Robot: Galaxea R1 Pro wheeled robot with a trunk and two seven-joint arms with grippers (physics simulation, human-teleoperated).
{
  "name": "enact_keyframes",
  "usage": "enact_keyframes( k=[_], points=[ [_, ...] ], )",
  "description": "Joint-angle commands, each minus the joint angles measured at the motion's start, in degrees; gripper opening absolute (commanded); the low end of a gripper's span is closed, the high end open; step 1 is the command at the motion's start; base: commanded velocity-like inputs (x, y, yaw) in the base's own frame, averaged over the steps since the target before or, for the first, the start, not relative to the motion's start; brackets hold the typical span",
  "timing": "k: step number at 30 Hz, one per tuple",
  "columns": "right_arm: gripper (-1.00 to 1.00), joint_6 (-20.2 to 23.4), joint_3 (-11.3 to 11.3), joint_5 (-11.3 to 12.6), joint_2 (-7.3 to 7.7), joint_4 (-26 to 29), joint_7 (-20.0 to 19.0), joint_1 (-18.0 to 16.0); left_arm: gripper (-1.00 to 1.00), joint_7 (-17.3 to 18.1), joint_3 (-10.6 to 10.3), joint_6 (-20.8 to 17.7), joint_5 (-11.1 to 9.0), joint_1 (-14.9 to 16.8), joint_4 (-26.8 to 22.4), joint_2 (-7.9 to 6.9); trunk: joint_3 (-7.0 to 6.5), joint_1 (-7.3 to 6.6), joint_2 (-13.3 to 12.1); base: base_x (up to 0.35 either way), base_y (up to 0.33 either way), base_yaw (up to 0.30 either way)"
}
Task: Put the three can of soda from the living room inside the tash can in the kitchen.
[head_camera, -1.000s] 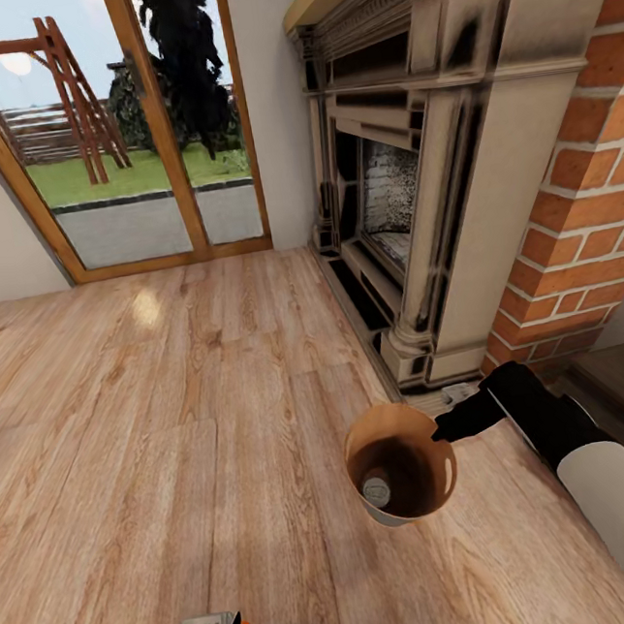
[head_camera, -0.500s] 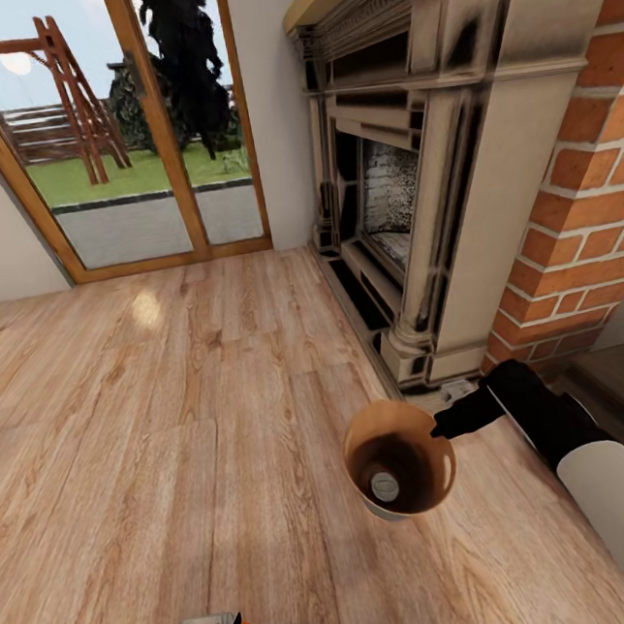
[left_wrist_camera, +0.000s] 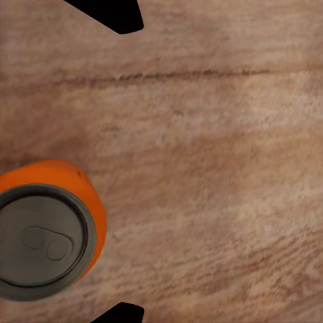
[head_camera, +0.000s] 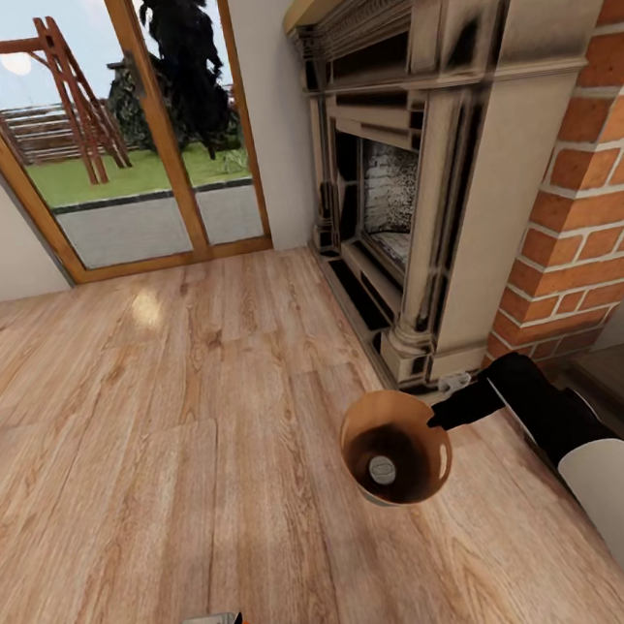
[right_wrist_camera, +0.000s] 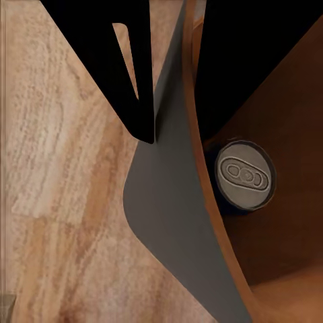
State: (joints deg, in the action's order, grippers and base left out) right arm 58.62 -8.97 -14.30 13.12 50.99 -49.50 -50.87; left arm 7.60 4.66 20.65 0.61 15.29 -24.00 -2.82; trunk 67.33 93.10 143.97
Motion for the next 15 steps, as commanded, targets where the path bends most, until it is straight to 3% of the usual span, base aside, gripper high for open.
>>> enact_keyframes(
  k=[1, 7, 15],
  points=[
    [-1.00, 0.6, 0.1, 1.6, 0.00, 0.1, -0.3, 0.0, 1.00, 0.0, 0.0, 0.0, 0.0, 0.0, 0.0, 0.00, -0.01, -0.01, 0.0, 0.000, 0.000, 0.000],
    [-1.00, 0.5, 0.3, 1.7, 0.24, 0.3, -1.0, 0.0, 1.00, 0.1, -0.2, 0.0, 0.0, 0.0, -0.1, 0.01, -0.01, -0.01, 0.0, 0.000, 0.000, 0.000],
    [-1.00, -0.3, 0.4, 1.6, 0.58, 0.4, -5.2, 0.0, 1.00, 0.1, -0.4, 0.0, 0.0, 0.0, -0.1, 0.01, -0.01, -0.01, 0.0, 0.000, 0.000, 0.000]
  ],
)
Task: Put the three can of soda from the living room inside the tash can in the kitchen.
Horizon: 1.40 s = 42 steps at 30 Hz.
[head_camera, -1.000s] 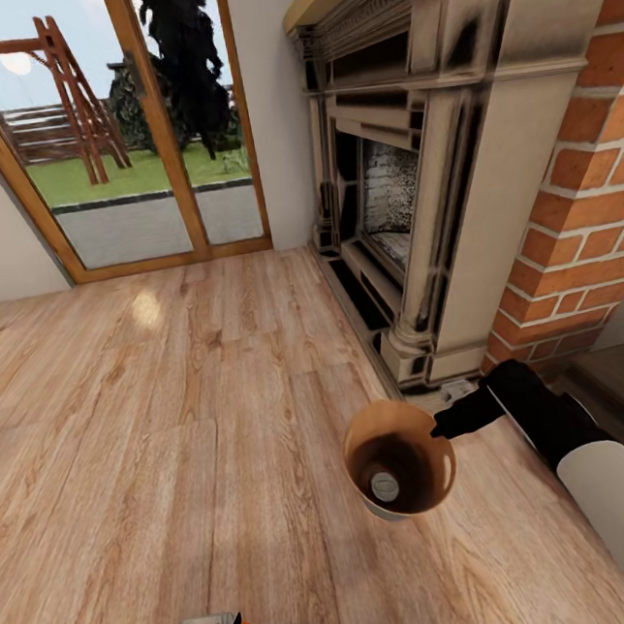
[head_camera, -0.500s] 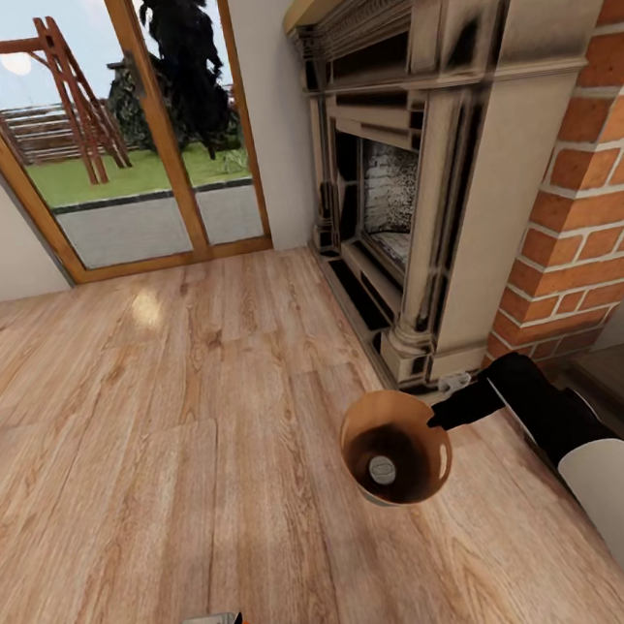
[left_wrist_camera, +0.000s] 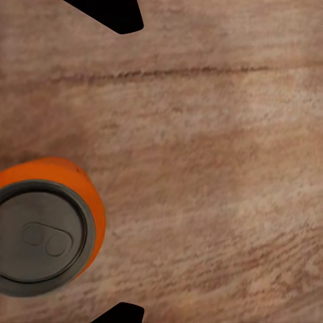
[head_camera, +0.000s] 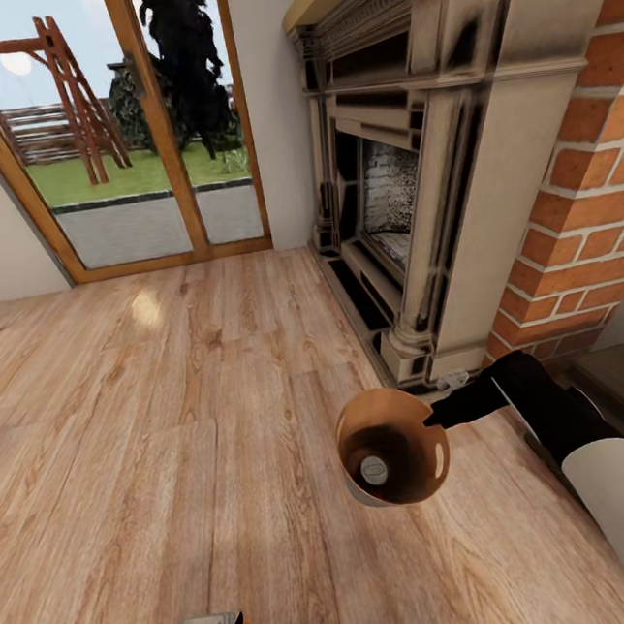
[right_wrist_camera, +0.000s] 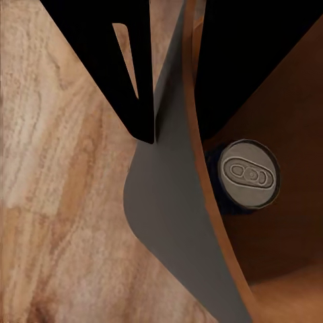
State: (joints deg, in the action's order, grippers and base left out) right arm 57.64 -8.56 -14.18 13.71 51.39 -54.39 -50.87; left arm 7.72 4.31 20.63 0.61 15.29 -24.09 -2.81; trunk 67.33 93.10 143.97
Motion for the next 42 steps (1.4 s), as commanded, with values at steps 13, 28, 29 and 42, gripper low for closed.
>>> enact_keyframes(
  k=[13, 28, 29, 42],
  points=[
    [-1.00, -2.4, 0.0, 1.5, 0.07, 0.5, -1.4, 0.0, 1.00, 0.0, -0.7, -0.1, 0.0, 0.0, -0.3, 0.16, -0.01, -0.01, 0.0, 0.000, 0.000, 0.000],
    [-1.00, -12.4, 7.0, 1.5, 0.16, 0.5, -7.1, 2.9, 1.00, 0.0, -0.9, -0.1, 0.0, -0.1, -0.4, 0.18, -0.01, -0.01, 0.0, 0.000, 0.000, 0.000],
    [-1.00, -12.5, 7.0, 1.5, 0.17, 0.5, -7.1, 3.0, 1.00, 0.0, -0.9, -0.1, 0.0, -0.1, -0.4, 0.18, -0.01, -0.01, 0.0, 0.000, 0.000, 0.000],
    [-1.00, -14.0, 7.3, 1.4, 0.02, 0.5, -7.1, 4.9, 1.00, 0.0, -1.0, -0.1, 0.0, -0.1, -0.4, 0.23, -0.01, -0.01, 0.0, 0.000, 0.000, 0.000]
  ],
)
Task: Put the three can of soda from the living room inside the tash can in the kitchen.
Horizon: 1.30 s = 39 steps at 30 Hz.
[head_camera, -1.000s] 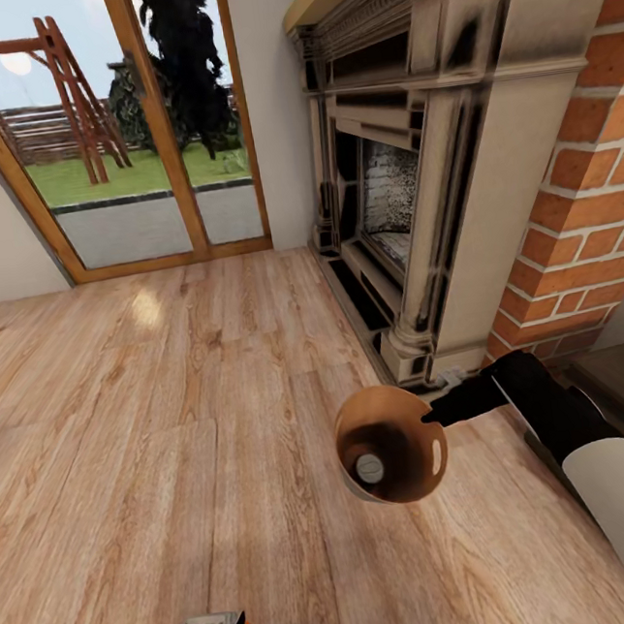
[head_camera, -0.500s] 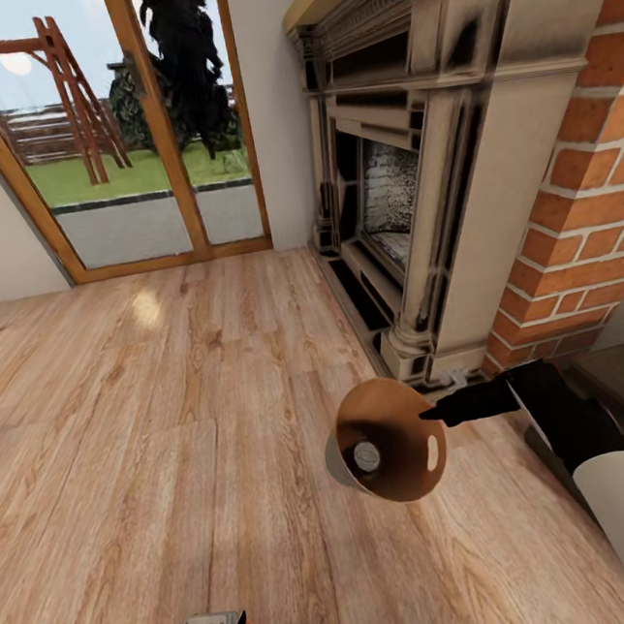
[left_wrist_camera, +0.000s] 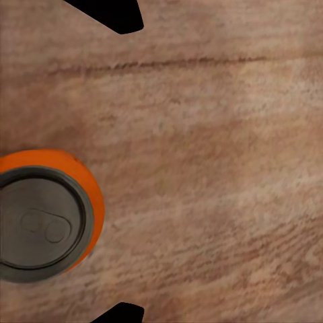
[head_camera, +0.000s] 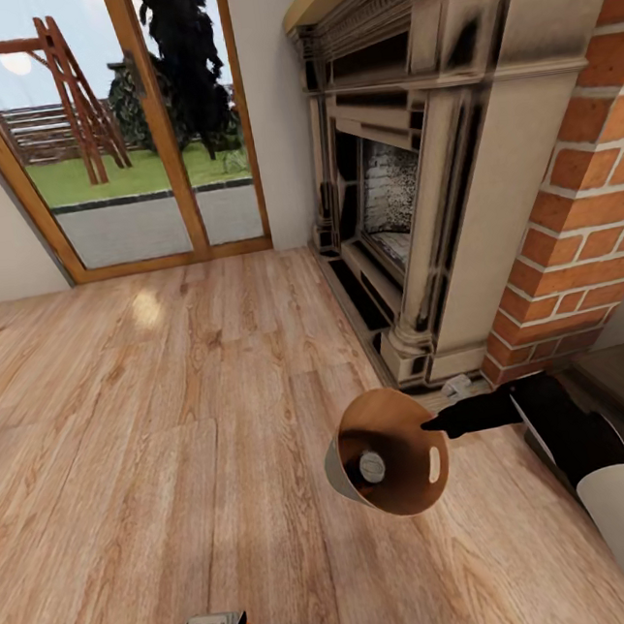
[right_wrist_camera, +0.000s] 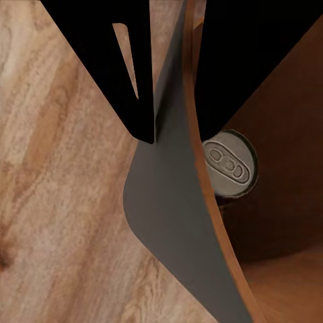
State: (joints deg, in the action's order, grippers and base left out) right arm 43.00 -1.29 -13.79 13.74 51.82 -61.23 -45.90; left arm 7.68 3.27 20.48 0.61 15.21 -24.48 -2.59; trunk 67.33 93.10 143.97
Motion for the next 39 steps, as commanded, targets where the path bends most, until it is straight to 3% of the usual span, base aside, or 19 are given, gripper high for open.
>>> enact_keyframes(
  k=[1, 39],
  points=[
    [-1.00, 0.6, 0.1, 1.0, -0.02, 0.0, -0.3, 0.0, 1.00, 0.0, 0.0, 0.0, 0.0, 0.0, 0.0, -0.02, -0.01, -0.01, 0.0, 0.000, 0.000, 0.000],
    [-1.00, 0.5, 0.0, 1.1, -0.29, 0.0, -0.4, 0.4, 1.00, 0.0, 0.1, 0.0, 0.0, 0.1, 0.0, -0.05, -0.01, -0.01, 0.0, 0.000, -0.057, 0.000]
  ],
)
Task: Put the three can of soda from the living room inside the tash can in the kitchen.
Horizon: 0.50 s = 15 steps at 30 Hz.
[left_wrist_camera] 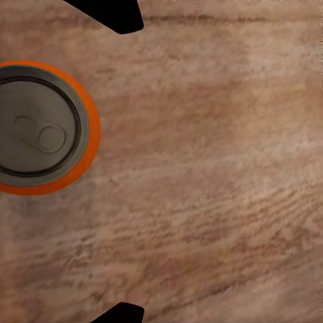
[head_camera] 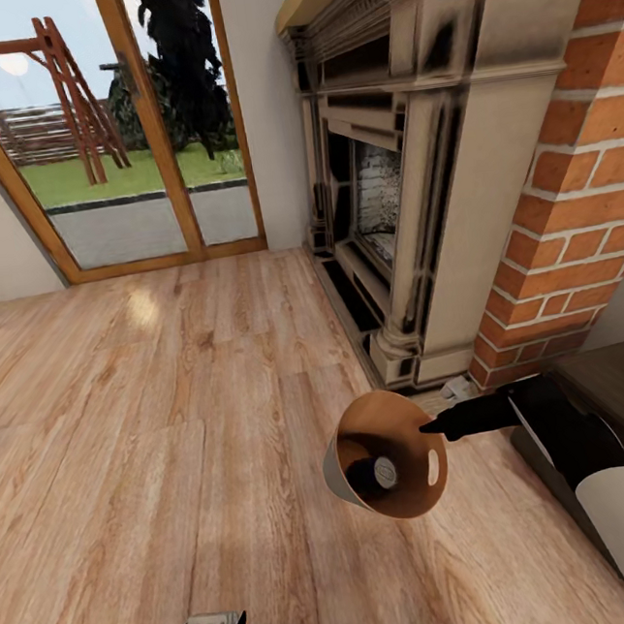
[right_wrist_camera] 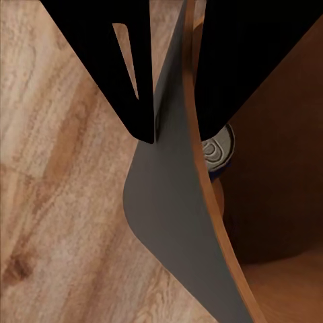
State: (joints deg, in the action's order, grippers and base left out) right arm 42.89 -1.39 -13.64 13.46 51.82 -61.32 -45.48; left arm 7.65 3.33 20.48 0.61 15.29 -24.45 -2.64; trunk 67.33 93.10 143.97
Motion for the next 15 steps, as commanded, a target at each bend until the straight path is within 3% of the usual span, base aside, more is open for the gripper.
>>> enact_keyframes(
  k=[1, 6, 15],
  points=[
    [-1.00, 0.6, 0.1, 1.0, 0.00, 0.0, -0.3, 0.0, 1.00, 0.0, 0.0, 0.0, 0.0, 0.0, 0.0, 0.00, -0.01, -0.01, 0.0, 0.000, 0.000, 0.000],
    [-1.00, 0.6, 0.1, 1.0, 0.04, 0.0, -0.3, 0.0, 1.00, 0.0, 0.0, 0.0, 0.0, 0.0, -0.1, 0.00, -0.01, -0.01, 0.0, 0.000, 0.000, 0.000],
    [-1.00, 0.6, 0.0, 1.0, 0.00, 0.0, -0.3, 0.0, 1.00, 0.0, 0.0, -0.2, -0.1, 0.0, -0.1, 0.00, 1.99, 0.23, 0.1, 0.000, 0.000, 0.000]
  ],
)
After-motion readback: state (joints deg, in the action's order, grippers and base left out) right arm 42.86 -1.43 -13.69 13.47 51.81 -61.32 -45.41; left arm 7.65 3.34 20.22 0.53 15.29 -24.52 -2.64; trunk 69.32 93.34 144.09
